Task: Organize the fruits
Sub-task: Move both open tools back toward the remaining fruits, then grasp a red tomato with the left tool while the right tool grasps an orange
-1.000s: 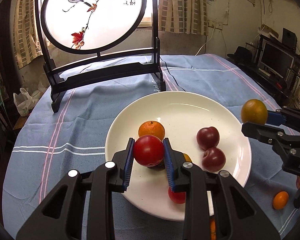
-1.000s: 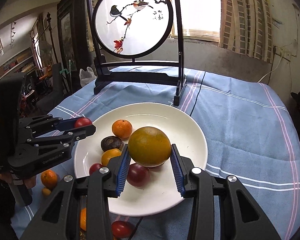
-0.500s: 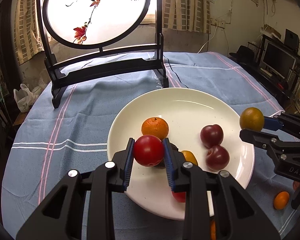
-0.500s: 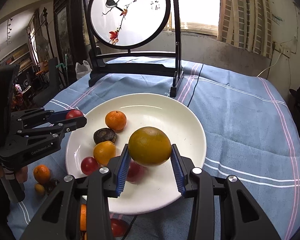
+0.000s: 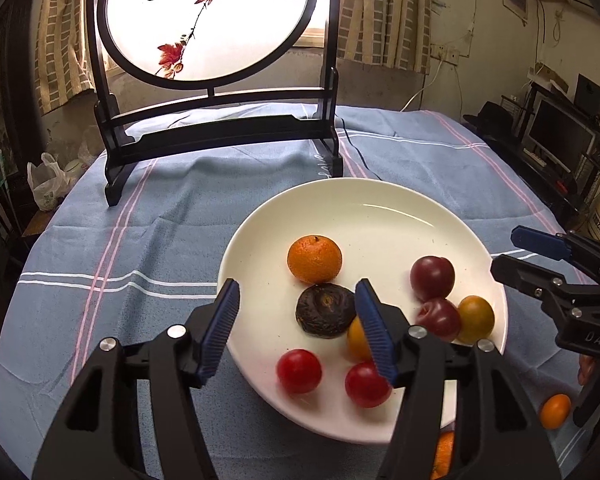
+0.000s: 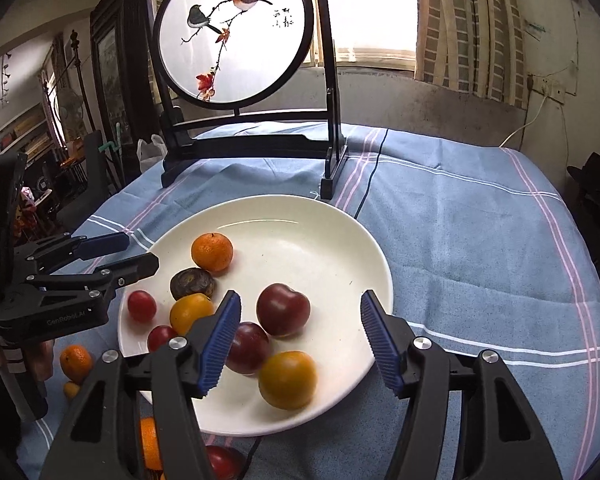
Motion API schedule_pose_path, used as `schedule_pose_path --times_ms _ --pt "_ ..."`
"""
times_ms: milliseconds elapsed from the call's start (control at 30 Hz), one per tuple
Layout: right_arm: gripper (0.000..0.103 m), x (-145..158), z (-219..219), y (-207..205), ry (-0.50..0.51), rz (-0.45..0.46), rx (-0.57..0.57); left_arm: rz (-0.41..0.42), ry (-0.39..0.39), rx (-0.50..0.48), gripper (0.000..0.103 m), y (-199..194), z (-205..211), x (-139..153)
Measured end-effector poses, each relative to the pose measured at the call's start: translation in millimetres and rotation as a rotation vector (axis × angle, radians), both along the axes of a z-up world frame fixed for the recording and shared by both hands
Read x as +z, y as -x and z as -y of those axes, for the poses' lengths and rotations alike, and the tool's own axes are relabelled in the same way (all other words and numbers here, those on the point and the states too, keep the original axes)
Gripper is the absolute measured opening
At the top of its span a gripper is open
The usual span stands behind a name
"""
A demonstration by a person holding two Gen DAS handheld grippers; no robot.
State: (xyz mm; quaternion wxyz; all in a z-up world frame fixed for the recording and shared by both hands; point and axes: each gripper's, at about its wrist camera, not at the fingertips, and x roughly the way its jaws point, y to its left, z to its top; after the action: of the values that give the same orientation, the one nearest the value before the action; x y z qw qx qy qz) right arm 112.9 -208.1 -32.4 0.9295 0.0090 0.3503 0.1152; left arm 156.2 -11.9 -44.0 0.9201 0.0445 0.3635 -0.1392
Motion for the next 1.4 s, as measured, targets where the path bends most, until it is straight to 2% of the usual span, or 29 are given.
schedule_pose_path --times_ms 133,233,300,367,500,633,767,833,933,1033,1067,1100,1200,1267,1400 --pt "0.063 6.7 -8.7 6.4 0.000 0.014 0.034 0.022 0.006 -0.007 0.059 6.2 -2.0 9.0" --pt "0.063 19.8 -15.3 22.6 -0.001 0.046 0.067 0.069 0.017 -0.039 0.059 23.6 -3.7 25.4" --pt "0.063 28.2 -15.1 38.9 -0.002 0.059 0.091 0.107 0.037 -0.062 0.065 42.2 -8.2 38.1" --pt "0.063 31.3 -12.6 59.7 0.040 0.056 0.101 0.133 0.054 -0.083 0.070 62.8 -14.3 47.0" --pt "0.067 23.4 5.2 105.2 0.101 0.017 0.113 0.160 0.001 -0.124 0.071 105.7 -25.9 48.8" --pt "0.067 -3.8 24.3 141.0 0.163 -0.068 0.083 0.101 -0.032 -0.171 0.072 140.7 -32.0 28.5" --pt "0.067 -31.9 37.1 160.9 0.163 -0.150 0.062 0.018 -0.072 -0.246 0.072 170.4 -29.7 -5.2" --pt "0.067 -42.8 39.9 164.0 0.158 -0.181 0.056 0.004 -0.086 -0.268 0.072 182.4 -29.7 -16.7" --pt "0.067 -52.6 38.7 162.7 0.159 -0.196 0.056 -0.041 -0.076 -0.286 0.072 192.8 -30.2 -28.6" --pt "0.067 -55.8 34.1 157.4 0.159 -0.191 0.049 -0.047 -0.091 -0.304 0.072 201.3 -27.2 -34.3" --pt "0.062 -56.8 32.5 155.9 0.160 -0.196 0.055 -0.050 -0.092 -0.309 0.072 203.2 -26.6 -35.6" --pt "0.052 -58.6 30.0 154.7 0.168 -0.203 0.063 -0.054 -0.092 -0.313 0.072 205.0 -25.8 -36.6" --pt "0.041 -67.2 24.0 154.1 0.220 -0.221 0.066 -0.076 -0.099 -0.323 0.072 204.8 -22.6 -41.7" --pt "0.038 -65.1 24.6 157.3 0.221 -0.205 0.055 -0.091 -0.111 -0.322 0.072 203.6 -19.6 -47.7" --pt "0.037 -49.7 30.8 164.4 0.170 -0.153 0.044 -0.121 -0.099 -0.307 0.071 195.3 -16.5 -56.1"
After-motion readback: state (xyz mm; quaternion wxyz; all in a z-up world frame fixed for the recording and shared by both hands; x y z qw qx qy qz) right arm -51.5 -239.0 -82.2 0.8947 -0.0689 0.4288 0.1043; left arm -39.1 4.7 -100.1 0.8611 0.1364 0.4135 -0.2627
